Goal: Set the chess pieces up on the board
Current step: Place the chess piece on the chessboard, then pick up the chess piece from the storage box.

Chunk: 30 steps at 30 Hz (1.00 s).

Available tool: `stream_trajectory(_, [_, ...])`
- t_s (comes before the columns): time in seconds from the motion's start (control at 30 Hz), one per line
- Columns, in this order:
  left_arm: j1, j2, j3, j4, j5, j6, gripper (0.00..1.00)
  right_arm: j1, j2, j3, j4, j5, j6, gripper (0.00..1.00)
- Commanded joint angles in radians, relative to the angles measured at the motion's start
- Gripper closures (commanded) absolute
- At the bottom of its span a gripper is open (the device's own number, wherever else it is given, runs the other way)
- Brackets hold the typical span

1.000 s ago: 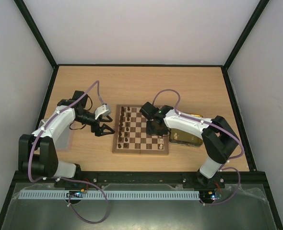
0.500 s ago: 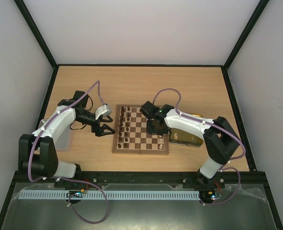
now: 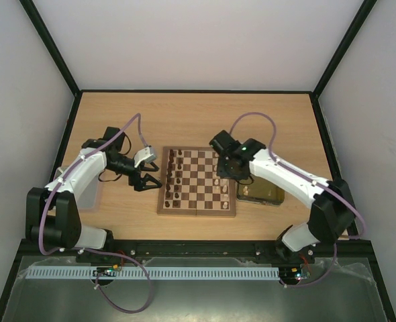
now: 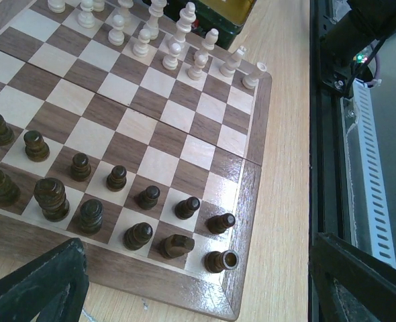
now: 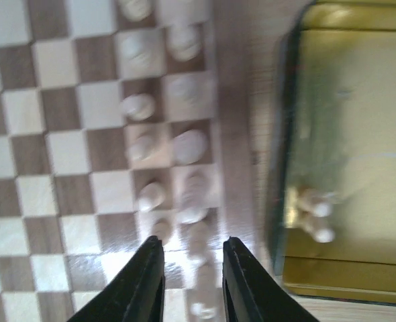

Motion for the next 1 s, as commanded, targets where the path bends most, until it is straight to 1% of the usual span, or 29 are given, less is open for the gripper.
stream_trajectory(0.0, [-0.008,0.002,0.026,0.010,0.017,0.004,0.10,-0.102,-0.094,-0.072,-0.079,0.066,-0.005,0.76])
stream_trajectory(0.17, [-0.008,0.005,0.024,0.014,0.013,-0.003,0.10,-0.219,-0.132,-0.153,-0.043,0.037,-0.041,0.75])
stream_trajectory(0.27, [-0.010,0.009,0.028,0.015,0.010,-0.008,0.10,-0.253,-0.122,-0.191,-0.001,-0.003,-0.068,0.57])
stream_trajectory(0.3, [-0.010,0.009,0.028,0.015,0.007,-0.009,0.10,-0.260,-0.119,-0.199,0.012,-0.010,-0.070,0.54])
stream_trajectory(0.33, [-0.010,0.009,0.030,0.016,0.006,-0.012,0.10,-0.263,-0.113,-0.206,0.026,-0.019,-0.073,0.53])
stream_trajectory(0.5, [-0.011,0.012,0.040,0.015,-0.003,-0.023,0.09,-0.271,-0.077,-0.242,0.091,-0.053,-0.079,0.55])
stream_trajectory(0.7, [-0.011,0.036,0.052,0.010,-0.014,-0.029,0.09,-0.273,-0.060,-0.292,0.145,-0.093,-0.077,0.62])
stream_trajectory(0.97, [-0.011,0.063,0.055,0.027,-0.036,-0.053,0.09,-0.274,-0.035,-0.312,0.169,-0.116,-0.092,0.66])
